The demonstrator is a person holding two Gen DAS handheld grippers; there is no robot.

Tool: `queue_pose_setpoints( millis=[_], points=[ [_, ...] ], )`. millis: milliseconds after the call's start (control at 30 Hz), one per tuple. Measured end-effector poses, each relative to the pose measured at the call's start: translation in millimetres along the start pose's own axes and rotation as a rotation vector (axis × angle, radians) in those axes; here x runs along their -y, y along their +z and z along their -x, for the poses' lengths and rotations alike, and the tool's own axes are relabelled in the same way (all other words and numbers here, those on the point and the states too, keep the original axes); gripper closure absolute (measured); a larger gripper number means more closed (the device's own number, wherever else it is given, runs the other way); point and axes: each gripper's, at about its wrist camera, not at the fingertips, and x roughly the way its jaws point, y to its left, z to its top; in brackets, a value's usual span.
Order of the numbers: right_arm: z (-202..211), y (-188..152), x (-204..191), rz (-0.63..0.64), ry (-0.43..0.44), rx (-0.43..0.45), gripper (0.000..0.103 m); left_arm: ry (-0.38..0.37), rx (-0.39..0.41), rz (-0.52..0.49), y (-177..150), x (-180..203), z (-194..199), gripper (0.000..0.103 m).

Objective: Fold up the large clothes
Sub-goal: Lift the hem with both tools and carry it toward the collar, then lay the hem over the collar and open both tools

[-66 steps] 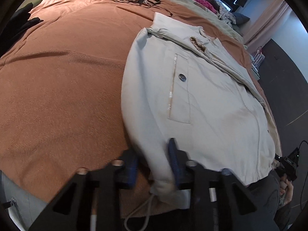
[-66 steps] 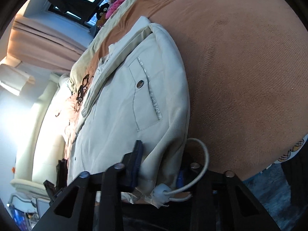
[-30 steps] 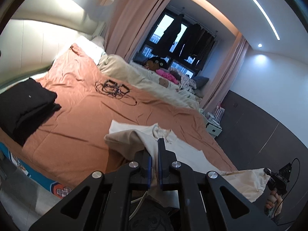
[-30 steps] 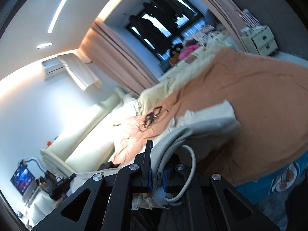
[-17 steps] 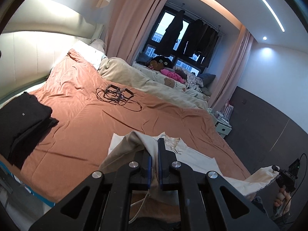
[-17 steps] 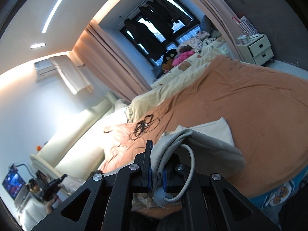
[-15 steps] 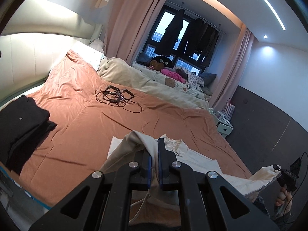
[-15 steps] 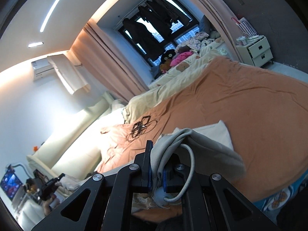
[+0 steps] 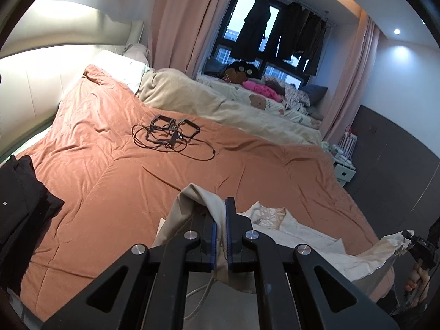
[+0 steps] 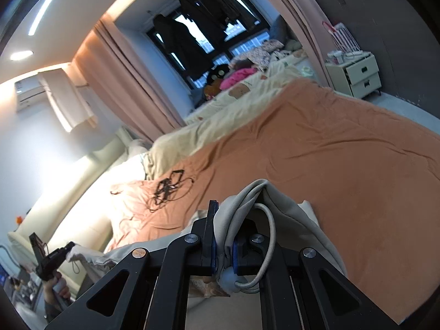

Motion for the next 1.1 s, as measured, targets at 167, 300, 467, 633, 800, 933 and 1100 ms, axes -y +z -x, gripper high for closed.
queue_pose_setpoints(
  millis=[167,300,467,633,800,933,1100],
  points=[
    [-43.7,1.3,22.2,-0.020,-0.038,-0.050,0.094,0.029,-0.058,-0.002,-2.4,-5.5,-52.4,0.095],
    [-75.7,-2.9,39.3,-0.034,-0.065,-0.091,0.094,0.050,-0.106,0.000,-8.8,-12.0,-88.5,0.095],
    [-110.1,-13.4,51.5,-0.009,-0.140,-0.140,0.094,0.081,-0.187,0.010,-21.5,-20.8,-133.7,0.095],
    [-143.3,-22.1,66.8,-0.016,-0.236,-0.212,0.061,0.081,-0.265,0.028,-31.4,-23.3,-168.4,0.091],
    [-138.0,-20.8,72.7,-0.018,-0.285,-0.163,0.014,0.044,-0.320,0.095,-34.7,-30.1,-181.1,0.062],
    [-132.8,-21.0,72.3,-0.016,-0.272,-0.176,0.014,0.125,-0.283,0.028,-33.3,-24.5,-173.3,0.060],
    [-144.0,-26.1,59.2,0.062,-0.295,-0.243,0.014,0.193,-0.250,-0.074,-35.4,-16.8,-160.1,0.060]
  ],
)
